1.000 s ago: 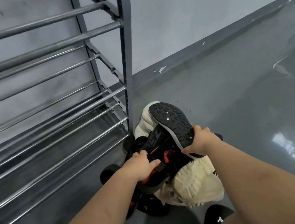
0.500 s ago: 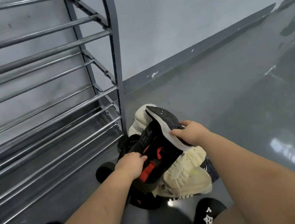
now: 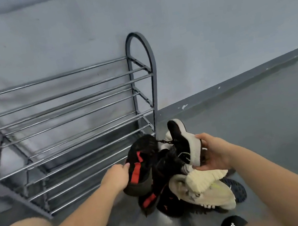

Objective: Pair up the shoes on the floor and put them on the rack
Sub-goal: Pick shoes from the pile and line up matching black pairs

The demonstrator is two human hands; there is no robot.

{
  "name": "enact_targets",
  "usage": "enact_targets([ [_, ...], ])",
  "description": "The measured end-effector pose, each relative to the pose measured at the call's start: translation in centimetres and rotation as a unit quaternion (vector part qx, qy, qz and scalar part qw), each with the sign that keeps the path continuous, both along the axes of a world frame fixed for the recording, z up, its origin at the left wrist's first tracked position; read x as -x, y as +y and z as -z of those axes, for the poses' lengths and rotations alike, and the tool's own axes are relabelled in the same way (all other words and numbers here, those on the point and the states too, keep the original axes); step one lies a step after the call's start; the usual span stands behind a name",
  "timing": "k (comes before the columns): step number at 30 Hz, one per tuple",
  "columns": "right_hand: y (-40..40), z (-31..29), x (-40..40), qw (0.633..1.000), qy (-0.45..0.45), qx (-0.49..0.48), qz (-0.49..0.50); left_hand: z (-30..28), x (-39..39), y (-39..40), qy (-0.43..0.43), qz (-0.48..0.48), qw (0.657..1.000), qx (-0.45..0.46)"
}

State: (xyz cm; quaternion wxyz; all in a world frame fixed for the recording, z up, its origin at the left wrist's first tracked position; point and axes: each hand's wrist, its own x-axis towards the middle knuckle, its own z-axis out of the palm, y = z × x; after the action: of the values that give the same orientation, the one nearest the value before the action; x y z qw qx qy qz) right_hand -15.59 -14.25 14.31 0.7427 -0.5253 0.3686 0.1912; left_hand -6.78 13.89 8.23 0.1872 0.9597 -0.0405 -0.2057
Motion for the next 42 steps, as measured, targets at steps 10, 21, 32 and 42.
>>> enact_targets([
  [10,13.1,0.7,1.4,0.99,-0.05,-0.122,-0.049,-0.2,6.6,7.4,-0.058,-0.208,0.967,0.133],
  [21,21.1,6.8,0.3,0.989,0.018,-0.064,-0.132,4.7,8.3,14.9,-0.026,-0.278,0.952,0.128],
  [32,27.1,15.2,-3.4,0.821,-0.004,0.359,-0.444,12.2,8.2,20.7,0.127,-0.316,0.94,-0.013],
  [42,29.2,19.0,-3.1,0.809,-0.006,0.356,-0.467,17.0,10.8,21.8,0.152,-0.333,0.93,-0.025],
])
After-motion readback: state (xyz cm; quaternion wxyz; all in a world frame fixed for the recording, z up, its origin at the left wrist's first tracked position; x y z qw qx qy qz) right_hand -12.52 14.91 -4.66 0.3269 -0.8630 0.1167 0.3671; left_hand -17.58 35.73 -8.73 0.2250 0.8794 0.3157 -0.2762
